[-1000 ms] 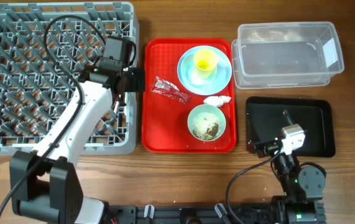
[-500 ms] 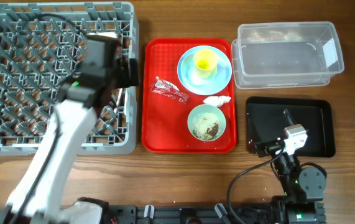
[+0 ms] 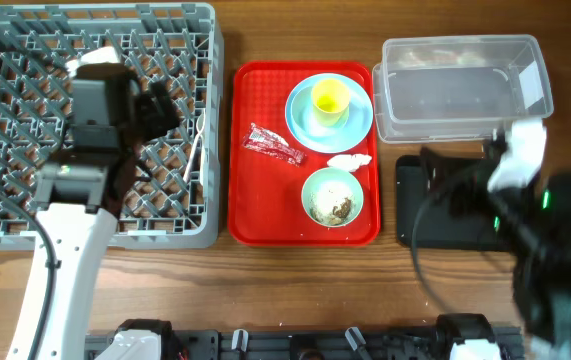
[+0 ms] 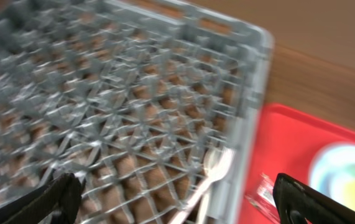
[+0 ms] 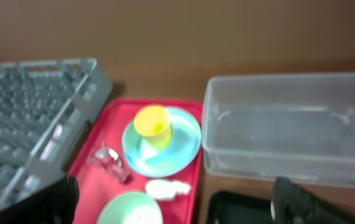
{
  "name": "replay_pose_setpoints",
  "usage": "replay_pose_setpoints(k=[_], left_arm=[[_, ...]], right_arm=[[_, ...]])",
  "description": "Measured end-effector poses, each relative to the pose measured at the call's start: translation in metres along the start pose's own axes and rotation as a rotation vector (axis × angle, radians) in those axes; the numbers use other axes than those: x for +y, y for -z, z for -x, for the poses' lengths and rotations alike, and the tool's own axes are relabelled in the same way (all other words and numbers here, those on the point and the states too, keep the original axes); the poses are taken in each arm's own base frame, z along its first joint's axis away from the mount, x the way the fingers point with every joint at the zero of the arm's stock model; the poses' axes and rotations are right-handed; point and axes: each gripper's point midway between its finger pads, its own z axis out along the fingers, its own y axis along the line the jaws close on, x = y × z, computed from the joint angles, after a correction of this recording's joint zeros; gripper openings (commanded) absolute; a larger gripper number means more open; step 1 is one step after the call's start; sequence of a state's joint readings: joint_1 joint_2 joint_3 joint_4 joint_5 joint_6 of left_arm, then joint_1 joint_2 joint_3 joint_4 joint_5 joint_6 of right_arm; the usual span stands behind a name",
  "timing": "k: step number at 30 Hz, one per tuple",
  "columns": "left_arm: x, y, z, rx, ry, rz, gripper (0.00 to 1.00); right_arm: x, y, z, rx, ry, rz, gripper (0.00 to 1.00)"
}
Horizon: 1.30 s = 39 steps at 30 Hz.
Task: Sort waste into correct bins and load items into the dishwasher rack
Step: 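Reach the right gripper to the red wrapper and grasp it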
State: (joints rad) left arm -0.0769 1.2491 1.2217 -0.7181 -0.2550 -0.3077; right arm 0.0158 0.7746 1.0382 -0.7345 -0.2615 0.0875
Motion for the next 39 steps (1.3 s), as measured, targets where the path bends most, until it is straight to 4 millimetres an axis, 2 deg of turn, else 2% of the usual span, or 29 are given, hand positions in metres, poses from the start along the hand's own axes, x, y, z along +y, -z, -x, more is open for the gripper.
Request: replay_pose_setpoints(k=[4,5,6,7,8,10,11,15,18,20,21,24,27,30,35,39], left_arm=[[0.030,-0.003,0.004,-0.003,0.093,0.085,1.00],[0.033,-0.003,0.005,-0.004,0.102,0.094,1.00],[0.035,-0.003,0.005,-0.006,0.110,0.100,1.00],[0.037,-0.004,0.005,-0.007,0.117,0.105,1.00],[0.037,-0.004,0.005,-0.007,0.124,0.105,1.00],[0.037,-0.004,0.005,-0.006,0.124,0.104,1.00],[0.037,-0.004,0.005,-0.005,0.124,0.105,1.00],[0.037,-0.004,0.005,-0.005,0.124,0.105,1.00],[0.037,-0.004,0.005,-0.005,0.124,0.105,1.00],[0.037,-0.004,0.005,-0.005,0.124,0.105,1.00],[0.037,-0.004,0.005,-0.005,0.124,0.105,1.00],[0.037,-0.004,0.005,-0.005,0.124,0.105,1.00],[0.037,-0.004,0.005,-0.005,0.124,0.105,1.00],[0.037,-0.004,0.005,-0.005,0.127,0.105,1.00],[0.037,-0.004,0.005,-0.005,0.127,0.105,1.00],[0.037,-0.004,0.005,-0.005,0.127,0.105,1.00]], right_arm=[[0.017,-0.026,0.032,0.108,-0.123,0.109,1.00],[0.022,-0.032,0.034,0.125,-0.154,0.145,0.95],[0.031,-0.039,0.035,0.150,-0.194,0.209,0.73],[0.039,-0.045,0.032,0.187,-0.244,0.272,0.64],[0.050,-0.055,0.024,0.249,-0.281,0.352,0.62],[0.060,-0.068,0.006,0.361,-0.352,0.410,0.53],[0.068,-0.076,-0.007,0.429,-0.385,0.432,0.52],[0.107,-0.106,-0.048,0.607,-0.354,0.474,0.53],[0.149,-0.129,-0.087,0.700,-0.232,0.462,0.53],[0.173,-0.148,-0.111,0.727,-0.161,0.426,0.53],[0.184,-0.161,-0.123,0.721,-0.122,0.406,0.56],[0.205,-0.194,-0.152,0.701,-0.046,0.360,0.62],[0.211,-0.219,-0.178,0.687,0.018,0.299,0.74],[0.209,-0.244,-0.192,0.631,0.101,0.225,0.76],[0.200,-0.277,-0.202,0.539,0.305,0.184,0.79],[0.196,-0.289,-0.205,0.496,0.538,0.218,0.82]])
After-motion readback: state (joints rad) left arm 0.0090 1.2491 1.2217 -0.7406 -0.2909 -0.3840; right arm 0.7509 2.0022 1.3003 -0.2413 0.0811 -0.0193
